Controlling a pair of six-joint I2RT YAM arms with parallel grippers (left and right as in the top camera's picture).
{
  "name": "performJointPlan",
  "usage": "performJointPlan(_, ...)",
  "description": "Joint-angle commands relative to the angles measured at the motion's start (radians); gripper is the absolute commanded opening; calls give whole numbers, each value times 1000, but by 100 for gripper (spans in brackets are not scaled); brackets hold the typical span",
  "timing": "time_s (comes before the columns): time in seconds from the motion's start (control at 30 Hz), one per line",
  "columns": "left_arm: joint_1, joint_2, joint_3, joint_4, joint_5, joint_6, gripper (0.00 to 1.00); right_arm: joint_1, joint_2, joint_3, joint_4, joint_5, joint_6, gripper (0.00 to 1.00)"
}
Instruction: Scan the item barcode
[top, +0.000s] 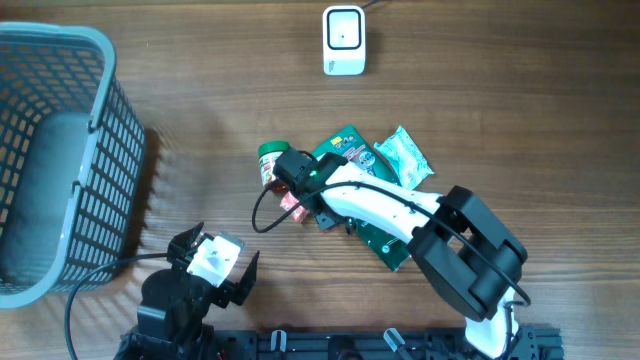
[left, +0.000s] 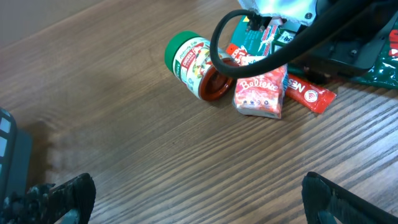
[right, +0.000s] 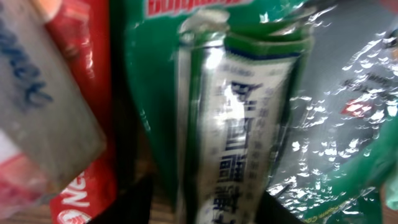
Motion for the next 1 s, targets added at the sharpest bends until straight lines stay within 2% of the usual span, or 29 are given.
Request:
performJointPlan(0.0, 6, -5, -8, 2, -3, 13, 100, -2, 24, -5, 1, 60, 40, 40)
performJointPlan(0.1, 6, -5, -8, 2, -3, 13, 100, -6, 18, 35, -51, 18, 48, 25)
performJointPlan(0.2, 6, -5, -8, 2, -3, 13, 100, -77, 13, 394, -309, -366, 93, 5)
performJointPlan(0.3, 6, -5, -8, 2, -2, 13, 100, -167, 11, 588, -421, -682, 229, 5)
performJointPlan(0.4, 6, -5, -8, 2, -3, 13, 100, -241, 9, 611, -522, -1006, 570, 4)
performJointPlan(0.43, 6, -5, -8, 2, -3, 13, 100, -258, 9, 611, -538, -1042, 665, 4)
performJointPlan(0.5, 6, -5, -8, 2, -3, 13, 100, -307, 9, 611, -594, -1108, 979, 4)
performJointPlan(0.57, 6, -5, -8, 2, -3, 13, 100, -341, 9, 611, -554, -1110, 1255, 4)
performJointPlan(0.63, 6, -5, -8, 2, -3, 13, 100, -374, 10, 611, -409, -1059, 1584, 4)
performJointPlan(0.67, 6, -5, -8, 2, -3, 13, 100, -383, 10, 611, -377, -1034, 1691, 4)
performJointPlan(0.7, 6, -5, -8, 2, -2, 13, 100, -408, 10, 611, -265, -984, 1685, 4)
performJointPlan(0.77, 6, -5, -8, 2, -3, 13, 100, -454, 15, 611, -96, -1010, 1686, 4)
performJointPlan(0.87, 6, -5, -8, 2, -2, 13, 100, -537, 15, 611, 95, -1020, 1686, 5)
performJointPlan(0.93, 6, -5, -8, 2, -3, 13, 100, -595, 15, 611, 127, -1089, 1688, 4)
performJointPlan(0.97, 6, -5, -8, 2, -2, 13, 100, -621, 15, 611, 76, -1115, 1688, 4)
